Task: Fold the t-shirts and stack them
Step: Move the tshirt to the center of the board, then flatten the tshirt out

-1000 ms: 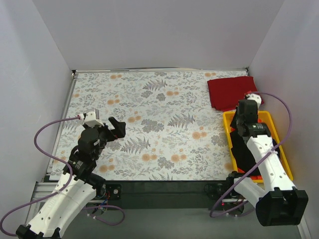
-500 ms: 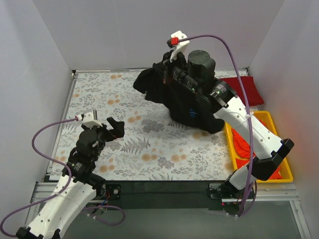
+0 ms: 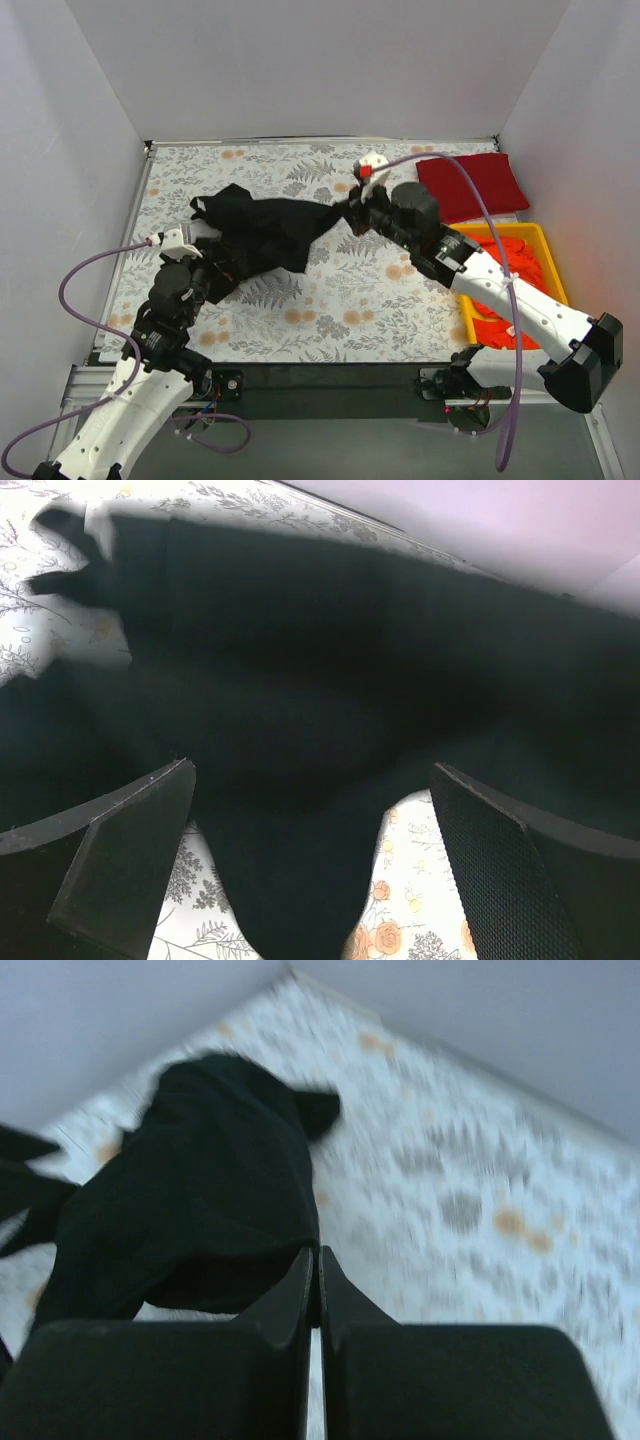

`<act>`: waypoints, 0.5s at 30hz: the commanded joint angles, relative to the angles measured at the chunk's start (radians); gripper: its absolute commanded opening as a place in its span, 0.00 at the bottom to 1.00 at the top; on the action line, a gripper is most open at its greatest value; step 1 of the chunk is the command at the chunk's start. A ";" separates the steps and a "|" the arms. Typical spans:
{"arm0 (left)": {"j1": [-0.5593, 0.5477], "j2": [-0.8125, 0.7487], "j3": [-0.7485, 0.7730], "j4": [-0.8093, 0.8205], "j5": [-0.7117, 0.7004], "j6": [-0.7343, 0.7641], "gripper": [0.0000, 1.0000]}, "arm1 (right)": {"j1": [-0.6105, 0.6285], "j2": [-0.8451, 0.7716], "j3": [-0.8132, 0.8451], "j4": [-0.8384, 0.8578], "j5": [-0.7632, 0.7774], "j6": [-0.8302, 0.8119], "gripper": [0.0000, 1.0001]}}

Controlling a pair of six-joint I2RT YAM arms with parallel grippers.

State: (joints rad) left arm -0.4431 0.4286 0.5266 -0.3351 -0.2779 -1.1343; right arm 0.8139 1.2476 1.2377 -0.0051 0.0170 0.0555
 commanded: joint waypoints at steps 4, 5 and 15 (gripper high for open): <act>0.001 -0.019 -0.017 0.008 -0.001 -0.016 0.97 | -0.131 -0.241 -0.467 -0.169 0.346 0.141 0.24; 0.001 -0.017 -0.016 0.004 0.000 -0.022 0.97 | -0.148 -0.267 -0.493 -0.199 0.354 0.171 0.44; 0.004 0.283 0.047 -0.022 -0.001 -0.205 0.92 | -0.118 -0.159 -0.416 -0.218 -0.089 0.027 0.64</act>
State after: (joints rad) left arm -0.4431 0.6044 0.5293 -0.3382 -0.2756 -1.2701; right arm 0.6613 1.0172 0.7605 -0.2840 0.0990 0.1379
